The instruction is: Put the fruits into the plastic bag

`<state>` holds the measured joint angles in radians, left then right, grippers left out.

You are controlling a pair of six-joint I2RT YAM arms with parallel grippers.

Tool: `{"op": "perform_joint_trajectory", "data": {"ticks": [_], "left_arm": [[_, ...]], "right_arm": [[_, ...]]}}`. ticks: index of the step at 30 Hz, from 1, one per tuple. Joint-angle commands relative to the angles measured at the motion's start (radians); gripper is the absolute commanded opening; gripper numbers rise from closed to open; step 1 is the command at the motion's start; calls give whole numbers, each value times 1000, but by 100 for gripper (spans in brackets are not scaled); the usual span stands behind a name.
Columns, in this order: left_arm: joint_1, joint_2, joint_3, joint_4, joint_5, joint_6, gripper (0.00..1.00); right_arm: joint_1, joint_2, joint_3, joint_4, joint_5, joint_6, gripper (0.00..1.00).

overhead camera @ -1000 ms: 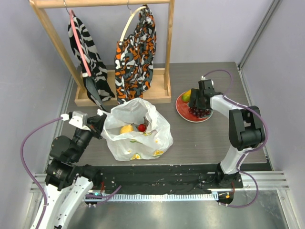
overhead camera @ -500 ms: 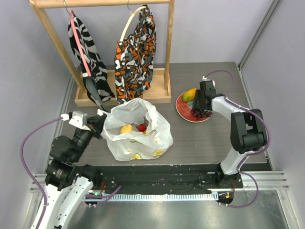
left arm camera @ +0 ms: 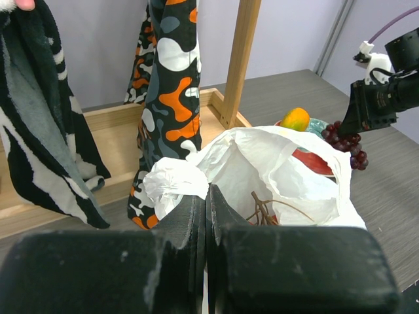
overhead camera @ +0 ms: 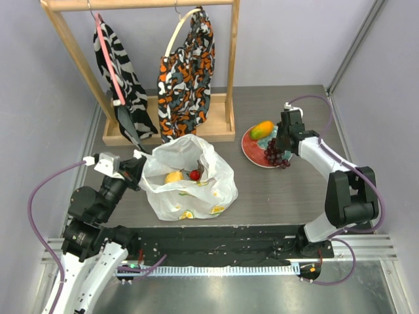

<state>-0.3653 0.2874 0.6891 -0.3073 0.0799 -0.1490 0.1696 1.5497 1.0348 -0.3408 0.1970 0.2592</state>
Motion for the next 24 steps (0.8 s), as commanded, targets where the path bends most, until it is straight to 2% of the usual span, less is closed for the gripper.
{"op": "perform_joint_trajectory", "data": {"ticks": [1, 8, 15, 24], "left_arm": [[0, -13, 10, 20, 11, 2, 0], [0, -13, 10, 20, 11, 0, 0], [0, -11, 10, 20, 11, 0, 0], [0, -11, 10, 20, 11, 0, 0]], "right_arm": [[-4, -103, -7, -15, 21, 5, 11], [-2, -192, -5, -33, 19, 12, 2], [-4, -296, 7, -59, -4, 23, 1], [-1, -483, 40, -72, -185, 52, 1]]}}
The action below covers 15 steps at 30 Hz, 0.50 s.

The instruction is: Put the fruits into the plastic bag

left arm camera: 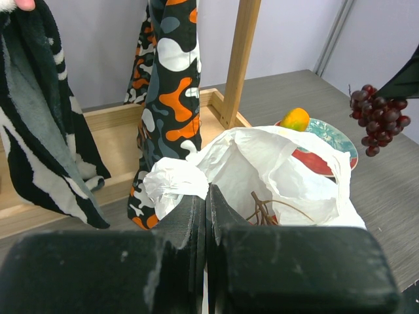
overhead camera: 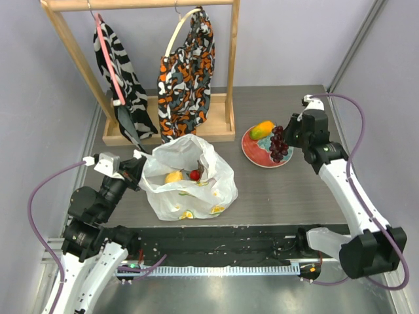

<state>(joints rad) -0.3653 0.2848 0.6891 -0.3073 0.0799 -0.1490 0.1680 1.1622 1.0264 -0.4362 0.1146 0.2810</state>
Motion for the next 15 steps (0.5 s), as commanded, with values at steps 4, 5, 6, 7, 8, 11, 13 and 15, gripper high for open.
{"op": "perform_joint_trajectory", "data": {"ticks": [4, 5, 6, 7, 8, 11, 13, 15], "left_arm": [[0, -9, 10, 20, 9, 0, 0], [0, -9, 10, 20, 9, 0, 0], [0, -9, 12, 19, 11, 0, 0], [0, -9, 12, 20, 11, 0, 0], [0, -9, 10, 20, 11, 0, 0], [0, -9, 12, 19, 12, -1, 0], [2, -7, 12, 20, 14, 0, 0], [2, -7, 10, 19, 12, -1, 0]], "right_arm": [[14, -162, 70, 37, -220, 52, 1], [27, -170, 77, 43, -240, 55, 1], [37, -179, 77, 60, -281, 66, 1], [51, -194, 80, 70, -291, 70, 1], [68, -200, 87, 79, -291, 72, 1], [221, -196, 133, 77, -187, 57, 1], [359, -181, 159, 79, -120, 38, 1], [431, -150, 201, 88, -61, 30, 1]]}}
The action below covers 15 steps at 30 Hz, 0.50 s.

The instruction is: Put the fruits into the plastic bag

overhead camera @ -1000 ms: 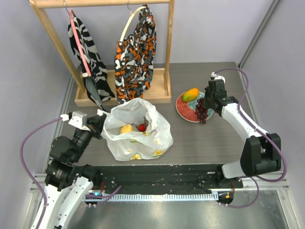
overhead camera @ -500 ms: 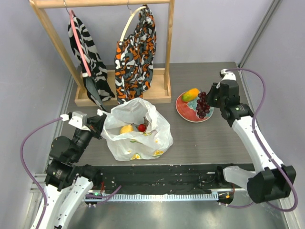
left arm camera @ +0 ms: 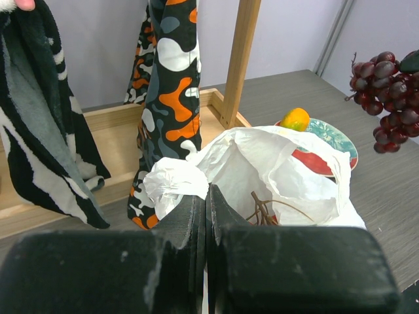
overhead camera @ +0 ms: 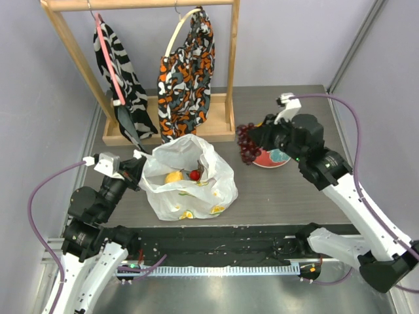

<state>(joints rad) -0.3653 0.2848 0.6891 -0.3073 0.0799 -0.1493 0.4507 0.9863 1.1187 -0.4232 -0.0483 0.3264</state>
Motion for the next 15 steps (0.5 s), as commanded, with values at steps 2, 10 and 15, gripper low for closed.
{"op": "perform_joint_trajectory", "data": {"ticks": [2, 10, 15], "left_arm": [[0, -9, 12, 19, 12, 1, 0], [0, -9, 10, 20, 14, -1, 0], [0, -9, 12, 20, 14, -1, 0]], "right_arm": [[241, 63, 144, 99, 122, -27, 1], [488, 198, 240, 204, 183, -113, 1], [516, 302, 306, 256, 151, -130, 1]]}}
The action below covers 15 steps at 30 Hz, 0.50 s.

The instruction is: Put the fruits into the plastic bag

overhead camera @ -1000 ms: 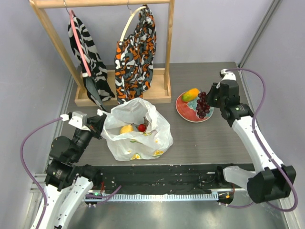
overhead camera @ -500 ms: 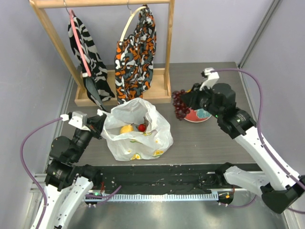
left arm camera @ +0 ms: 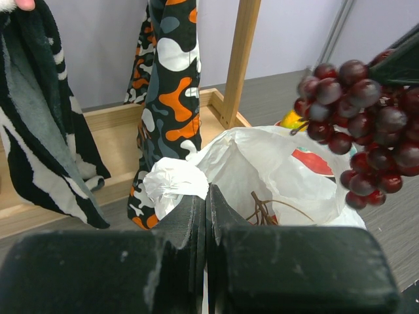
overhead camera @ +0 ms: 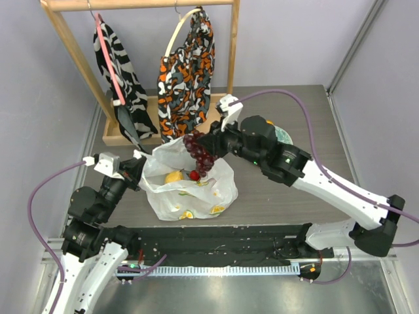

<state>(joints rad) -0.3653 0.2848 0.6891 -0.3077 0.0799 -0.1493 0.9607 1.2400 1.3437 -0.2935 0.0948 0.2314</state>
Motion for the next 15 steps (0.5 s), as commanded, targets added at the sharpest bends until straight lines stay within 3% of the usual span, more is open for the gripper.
{"op": "perform_joint_trajectory", "data": {"ticks": [1, 15], "left_arm": [[0, -10, 10, 21, 14, 1, 0], [0, -10, 10, 21, 18, -1, 0]], "right_arm": [[4, 80, 87, 138, 0, -35, 1], [30, 344, 181, 202, -147, 13, 1]]}}
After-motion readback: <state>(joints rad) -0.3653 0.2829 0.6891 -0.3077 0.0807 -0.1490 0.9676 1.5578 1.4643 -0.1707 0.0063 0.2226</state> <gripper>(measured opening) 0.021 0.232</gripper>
